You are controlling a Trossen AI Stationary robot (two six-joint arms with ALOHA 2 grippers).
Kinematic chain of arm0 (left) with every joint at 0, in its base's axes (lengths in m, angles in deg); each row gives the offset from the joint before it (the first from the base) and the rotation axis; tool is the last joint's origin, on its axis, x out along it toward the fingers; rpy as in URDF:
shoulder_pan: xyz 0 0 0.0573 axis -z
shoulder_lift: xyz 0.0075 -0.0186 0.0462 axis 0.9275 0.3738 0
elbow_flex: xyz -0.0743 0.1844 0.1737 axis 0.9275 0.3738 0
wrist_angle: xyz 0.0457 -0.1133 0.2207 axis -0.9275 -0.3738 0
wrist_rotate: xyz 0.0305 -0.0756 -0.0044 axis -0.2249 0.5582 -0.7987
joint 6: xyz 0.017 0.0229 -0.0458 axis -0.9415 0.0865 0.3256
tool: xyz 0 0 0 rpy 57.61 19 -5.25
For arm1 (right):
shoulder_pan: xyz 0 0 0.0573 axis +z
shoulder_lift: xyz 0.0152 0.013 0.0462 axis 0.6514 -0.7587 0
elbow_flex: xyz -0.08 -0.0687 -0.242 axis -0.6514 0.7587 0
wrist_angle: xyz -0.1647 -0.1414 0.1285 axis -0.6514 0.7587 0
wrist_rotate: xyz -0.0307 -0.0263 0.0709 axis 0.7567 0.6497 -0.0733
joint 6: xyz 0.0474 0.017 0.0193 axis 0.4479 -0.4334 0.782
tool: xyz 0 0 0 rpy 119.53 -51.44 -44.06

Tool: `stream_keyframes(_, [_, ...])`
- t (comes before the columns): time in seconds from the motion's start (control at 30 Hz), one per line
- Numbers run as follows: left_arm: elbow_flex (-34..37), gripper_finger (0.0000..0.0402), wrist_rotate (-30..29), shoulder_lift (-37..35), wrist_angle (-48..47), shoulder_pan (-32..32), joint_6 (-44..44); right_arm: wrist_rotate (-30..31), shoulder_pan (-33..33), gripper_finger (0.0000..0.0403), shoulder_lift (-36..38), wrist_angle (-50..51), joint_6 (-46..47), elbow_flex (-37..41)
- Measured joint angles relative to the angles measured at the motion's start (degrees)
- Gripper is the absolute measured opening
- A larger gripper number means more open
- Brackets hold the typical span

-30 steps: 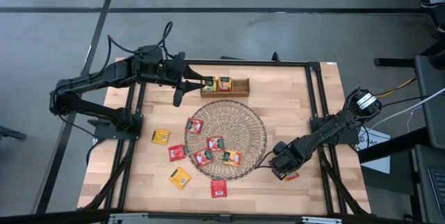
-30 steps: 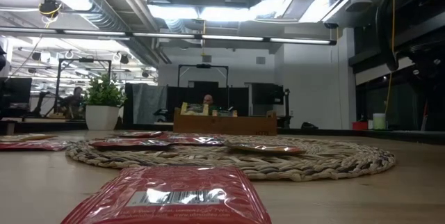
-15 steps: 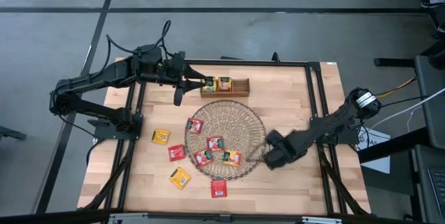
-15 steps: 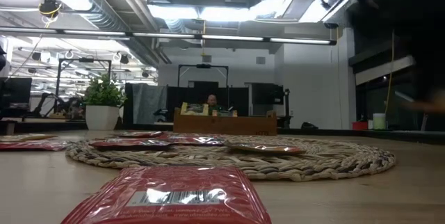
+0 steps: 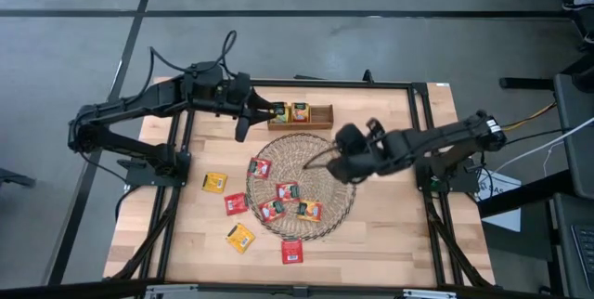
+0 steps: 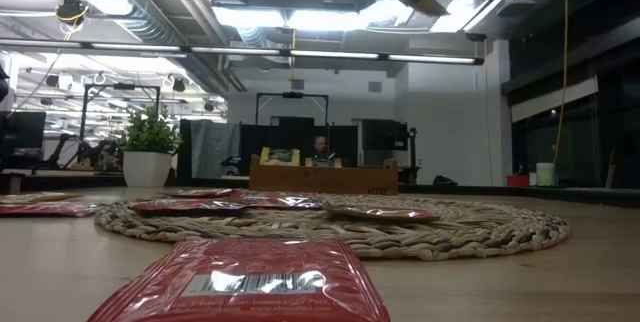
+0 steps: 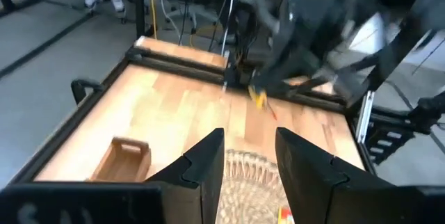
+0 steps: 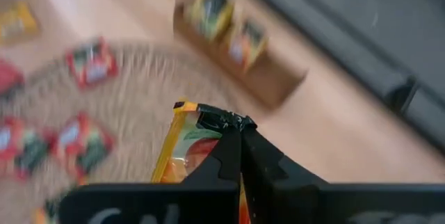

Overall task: Pick & Place Tea
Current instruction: Put the orange tea bag into the middle of the wooden organizer

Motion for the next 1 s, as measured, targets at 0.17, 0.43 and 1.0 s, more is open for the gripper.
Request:
stream_keyframes(0.17, [0.0, 0.0125, 0.0, 2.8, 0.8, 0.0, 0.0, 3.9, -3.5, 0.0001, 0.1, -6.8, -13.1, -5.3])
stream_keyframes(0.43, [0.0, 0.0146, -4.1, 7.2, 1.6, 0.0, -0.1, 4.0, -7.3, 0.0001, -1.3, -18.1, -27.8, -6.5])
stream_keyframes(1.0, [0.0, 0.0152, -18.1, 8.3, 9.3, 5.8, -12.5, 5.3, -10.8, 0.0002, -3.9, -25.1, -30.6, -6.5])
